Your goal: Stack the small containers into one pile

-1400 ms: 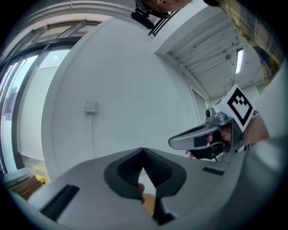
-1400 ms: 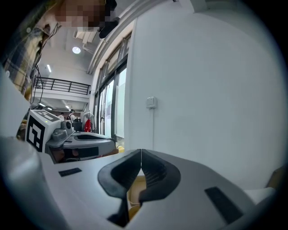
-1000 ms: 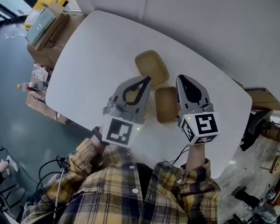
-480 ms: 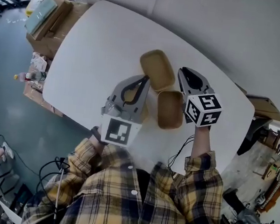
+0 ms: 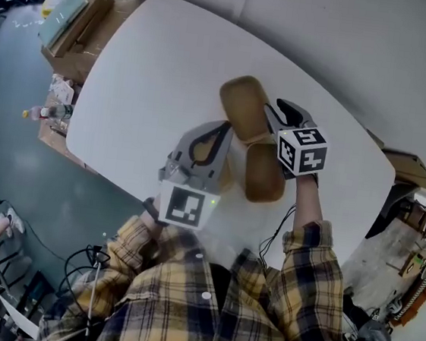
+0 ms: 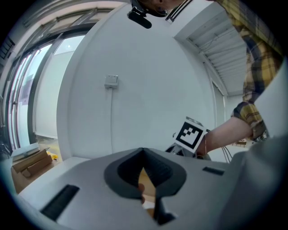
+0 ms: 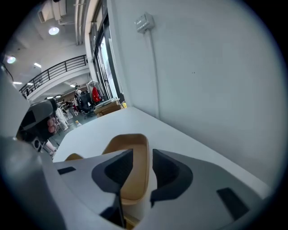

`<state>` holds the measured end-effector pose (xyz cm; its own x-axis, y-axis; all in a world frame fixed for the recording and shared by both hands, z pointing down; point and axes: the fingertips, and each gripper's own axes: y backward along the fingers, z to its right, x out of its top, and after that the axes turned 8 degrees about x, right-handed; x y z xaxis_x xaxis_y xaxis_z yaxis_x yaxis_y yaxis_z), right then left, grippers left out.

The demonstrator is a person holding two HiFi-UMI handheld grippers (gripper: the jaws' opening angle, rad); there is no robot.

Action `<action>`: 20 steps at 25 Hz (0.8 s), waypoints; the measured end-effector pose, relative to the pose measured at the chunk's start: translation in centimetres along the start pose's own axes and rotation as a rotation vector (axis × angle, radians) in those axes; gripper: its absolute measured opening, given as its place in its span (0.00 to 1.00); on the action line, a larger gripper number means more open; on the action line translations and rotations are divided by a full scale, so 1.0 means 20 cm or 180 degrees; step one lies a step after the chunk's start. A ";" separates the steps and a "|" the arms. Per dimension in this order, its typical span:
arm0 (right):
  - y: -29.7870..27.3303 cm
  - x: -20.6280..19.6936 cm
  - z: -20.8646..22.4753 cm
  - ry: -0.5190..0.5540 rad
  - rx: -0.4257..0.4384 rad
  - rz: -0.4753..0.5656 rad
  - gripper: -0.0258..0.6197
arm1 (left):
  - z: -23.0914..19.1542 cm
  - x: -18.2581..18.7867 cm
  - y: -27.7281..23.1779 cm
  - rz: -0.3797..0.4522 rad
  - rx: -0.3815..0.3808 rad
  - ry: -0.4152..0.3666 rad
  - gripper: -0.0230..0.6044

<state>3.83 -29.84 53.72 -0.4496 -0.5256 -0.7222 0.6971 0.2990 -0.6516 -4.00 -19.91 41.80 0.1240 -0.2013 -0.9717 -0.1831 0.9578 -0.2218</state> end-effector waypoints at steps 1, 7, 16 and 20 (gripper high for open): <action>-0.03 -0.03 0.01 -0.0012 -0.0001 -0.0074 0.23 | 0.01 -0.01 0.00 -0.0016 -0.0014 0.0002 0.06; -0.17 -0.12 0.05 -0.0093 0.0018 -0.0349 0.23 | 0.02 -0.05 0.01 -0.0059 -0.0055 0.0000 0.07; -0.22 -0.20 0.08 -0.0245 -0.0141 -0.0563 0.09 | -0.03 -0.08 0.01 -0.0063 -0.0031 -0.0005 0.06; -0.20 -0.18 0.06 -0.0291 -0.0112 -0.0518 0.08 | -0.03 -0.06 0.02 -0.0037 -0.0015 -0.0008 0.07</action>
<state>3.39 -30.01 59.21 -0.5012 -0.6390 -0.5835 0.5985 0.2310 -0.7671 -4.83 -19.32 42.89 0.1284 -0.2118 -0.9688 -0.1861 0.9544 -0.2333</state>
